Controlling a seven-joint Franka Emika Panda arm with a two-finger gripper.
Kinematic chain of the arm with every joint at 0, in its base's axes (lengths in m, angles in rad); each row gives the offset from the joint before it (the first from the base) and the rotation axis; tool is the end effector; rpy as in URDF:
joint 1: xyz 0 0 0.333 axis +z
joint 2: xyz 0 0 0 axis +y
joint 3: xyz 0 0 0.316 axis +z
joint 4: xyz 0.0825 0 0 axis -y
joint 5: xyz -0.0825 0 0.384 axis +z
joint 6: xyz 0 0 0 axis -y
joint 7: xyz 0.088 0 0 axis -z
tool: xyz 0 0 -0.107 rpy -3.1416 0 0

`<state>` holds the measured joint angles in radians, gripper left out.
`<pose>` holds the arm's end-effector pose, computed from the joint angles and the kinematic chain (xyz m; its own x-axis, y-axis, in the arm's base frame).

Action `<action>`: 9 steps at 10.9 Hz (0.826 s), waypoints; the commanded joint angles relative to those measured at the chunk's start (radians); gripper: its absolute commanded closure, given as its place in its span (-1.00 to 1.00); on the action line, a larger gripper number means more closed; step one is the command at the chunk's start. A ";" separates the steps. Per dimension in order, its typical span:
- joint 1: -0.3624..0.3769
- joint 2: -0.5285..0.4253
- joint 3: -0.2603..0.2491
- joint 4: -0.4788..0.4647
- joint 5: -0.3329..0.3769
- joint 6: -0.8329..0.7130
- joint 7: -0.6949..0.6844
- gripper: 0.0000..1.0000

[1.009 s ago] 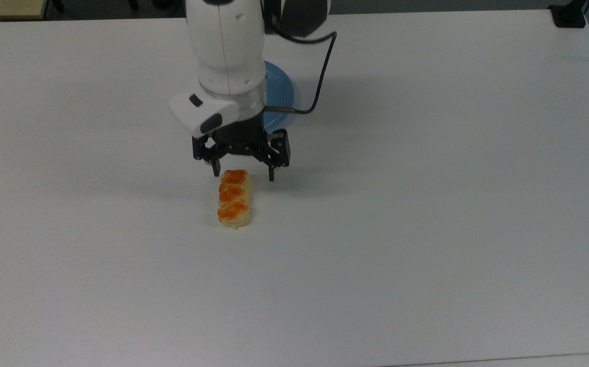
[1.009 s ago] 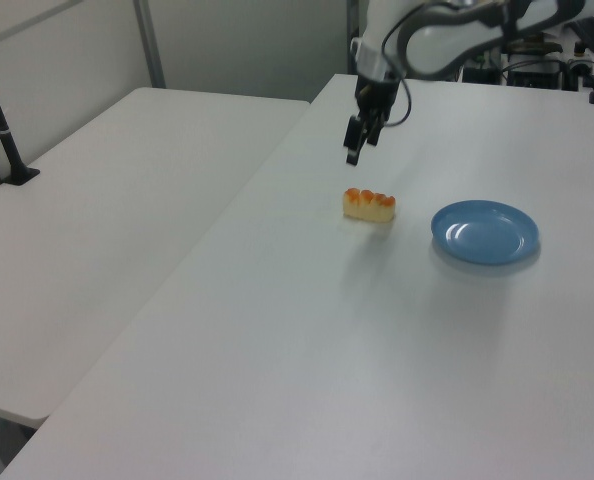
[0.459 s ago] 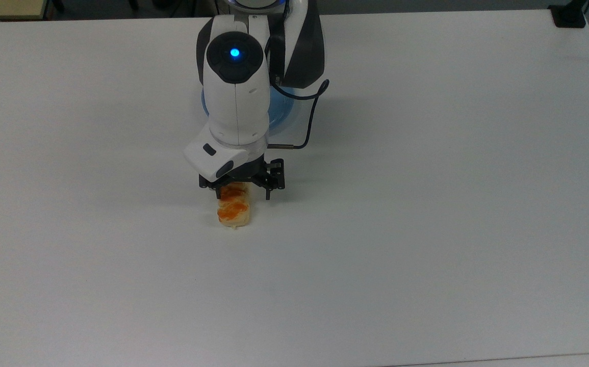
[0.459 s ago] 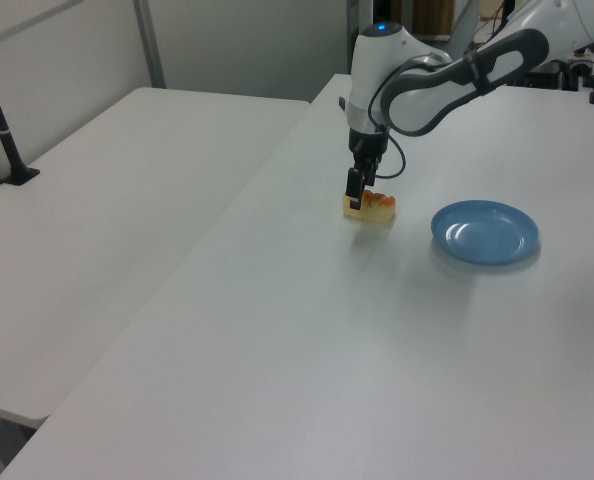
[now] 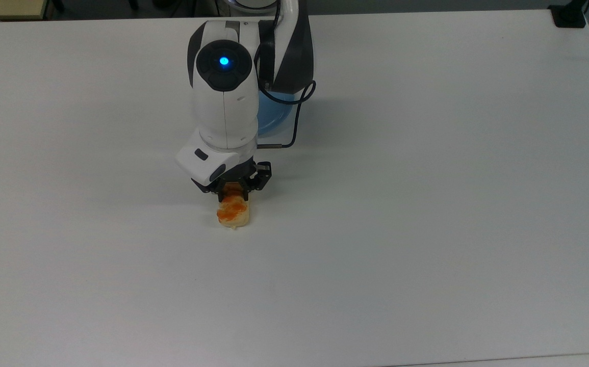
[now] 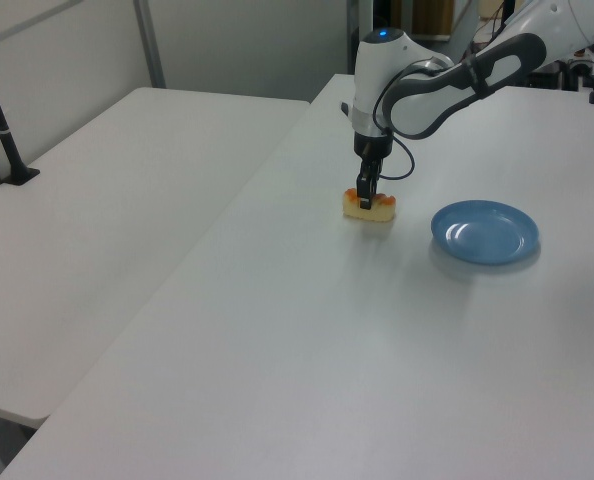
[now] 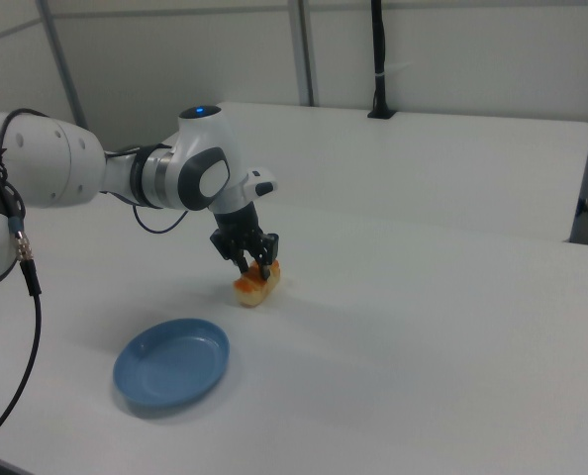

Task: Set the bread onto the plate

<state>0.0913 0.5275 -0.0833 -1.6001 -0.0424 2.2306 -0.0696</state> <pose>0.6984 0.0123 0.3354 0.9882 0.1186 0.0970 0.1105 -0.9902 0.0848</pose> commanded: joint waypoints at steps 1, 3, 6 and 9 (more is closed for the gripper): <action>-0.001 -0.108 -0.006 -0.020 0.002 -0.145 -0.042 0.39; -0.002 -0.231 -0.006 -0.072 0.012 -0.317 -0.137 0.39; 0.010 -0.412 0.002 -0.260 0.012 -0.451 -0.217 0.38; 0.042 -0.448 0.007 -0.417 0.001 -0.442 -0.204 0.37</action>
<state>0.0978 0.1315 -0.0756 -1.8669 -0.0399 1.7596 -0.2631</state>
